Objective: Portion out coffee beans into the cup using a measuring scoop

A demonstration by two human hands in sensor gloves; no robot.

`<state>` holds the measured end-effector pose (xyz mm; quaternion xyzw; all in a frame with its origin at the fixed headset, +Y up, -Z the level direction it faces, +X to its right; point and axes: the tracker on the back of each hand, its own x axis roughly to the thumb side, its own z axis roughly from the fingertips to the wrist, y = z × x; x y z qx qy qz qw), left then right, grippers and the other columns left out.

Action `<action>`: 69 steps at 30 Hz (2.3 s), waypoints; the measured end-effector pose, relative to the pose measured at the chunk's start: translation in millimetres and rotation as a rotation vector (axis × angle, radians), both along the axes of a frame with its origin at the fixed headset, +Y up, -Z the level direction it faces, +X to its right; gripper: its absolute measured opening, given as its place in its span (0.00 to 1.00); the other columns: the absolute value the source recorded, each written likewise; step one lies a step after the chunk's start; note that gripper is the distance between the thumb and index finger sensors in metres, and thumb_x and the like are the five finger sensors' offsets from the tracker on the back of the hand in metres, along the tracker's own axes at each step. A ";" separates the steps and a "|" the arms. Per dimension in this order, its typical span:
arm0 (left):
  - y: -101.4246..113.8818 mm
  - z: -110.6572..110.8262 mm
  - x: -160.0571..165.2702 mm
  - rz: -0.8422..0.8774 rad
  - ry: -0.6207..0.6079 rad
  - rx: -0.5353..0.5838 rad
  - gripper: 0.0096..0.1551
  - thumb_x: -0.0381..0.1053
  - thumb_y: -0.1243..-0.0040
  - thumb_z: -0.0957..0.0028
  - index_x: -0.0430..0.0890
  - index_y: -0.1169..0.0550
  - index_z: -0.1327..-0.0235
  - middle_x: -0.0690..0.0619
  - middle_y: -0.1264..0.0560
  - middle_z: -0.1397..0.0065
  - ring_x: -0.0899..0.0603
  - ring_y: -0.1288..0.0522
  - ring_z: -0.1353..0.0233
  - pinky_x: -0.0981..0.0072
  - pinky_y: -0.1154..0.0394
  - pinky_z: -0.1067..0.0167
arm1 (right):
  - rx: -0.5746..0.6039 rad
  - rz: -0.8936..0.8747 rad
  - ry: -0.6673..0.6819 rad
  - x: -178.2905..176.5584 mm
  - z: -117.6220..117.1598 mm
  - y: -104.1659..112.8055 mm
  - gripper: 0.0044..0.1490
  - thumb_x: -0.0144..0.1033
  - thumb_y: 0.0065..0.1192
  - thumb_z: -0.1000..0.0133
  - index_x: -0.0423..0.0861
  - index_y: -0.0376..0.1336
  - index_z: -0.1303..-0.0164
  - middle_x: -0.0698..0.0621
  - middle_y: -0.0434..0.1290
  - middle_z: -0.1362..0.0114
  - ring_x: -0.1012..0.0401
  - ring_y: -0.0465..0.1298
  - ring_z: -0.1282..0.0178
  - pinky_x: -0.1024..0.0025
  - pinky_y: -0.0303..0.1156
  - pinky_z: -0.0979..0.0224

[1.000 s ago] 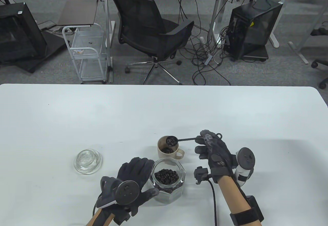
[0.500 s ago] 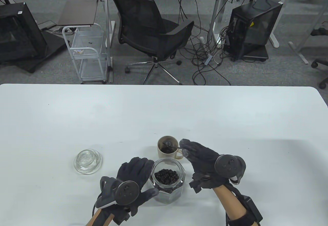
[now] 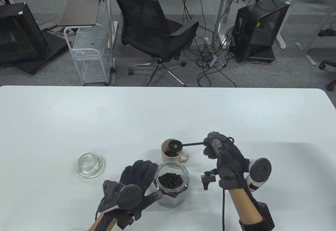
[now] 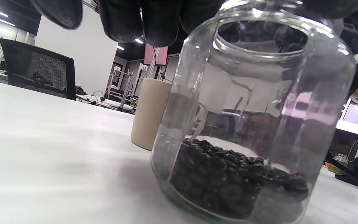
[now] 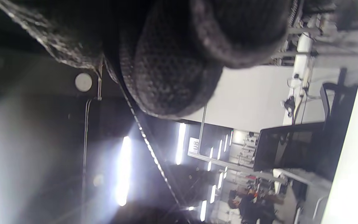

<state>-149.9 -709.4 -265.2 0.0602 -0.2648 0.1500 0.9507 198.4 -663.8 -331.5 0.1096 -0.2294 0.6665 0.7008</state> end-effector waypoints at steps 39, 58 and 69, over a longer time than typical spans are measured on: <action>-0.5 -1.5 0.3 -0.016 0.003 -0.002 0.57 0.83 0.64 0.49 0.51 0.49 0.13 0.47 0.43 0.10 0.32 0.41 0.12 0.28 0.40 0.23 | -0.020 0.805 0.237 -85.4 26.0 -2.5 0.25 0.53 0.74 0.47 0.47 0.79 0.50 0.44 0.89 0.58 0.67 0.84 0.80 0.77 0.78 0.76; -0.7 -0.2 0.2 -0.022 0.003 0.012 0.56 0.83 0.63 0.49 0.51 0.48 0.13 0.47 0.42 0.10 0.32 0.41 0.12 0.28 0.40 0.23 | -0.311 0.415 0.259 -67.6 17.4 -20.2 0.26 0.53 0.75 0.47 0.45 0.80 0.52 0.44 0.89 0.61 0.69 0.84 0.84 0.79 0.79 0.80; -1.0 0.5 0.4 -0.018 -0.001 0.009 0.56 0.82 0.62 0.48 0.51 0.48 0.13 0.47 0.42 0.10 0.32 0.41 0.12 0.28 0.41 0.23 | -0.503 0.121 0.234 -42.2 4.9 -39.9 0.26 0.54 0.73 0.46 0.45 0.79 0.52 0.45 0.89 0.62 0.69 0.86 0.82 0.79 0.80 0.79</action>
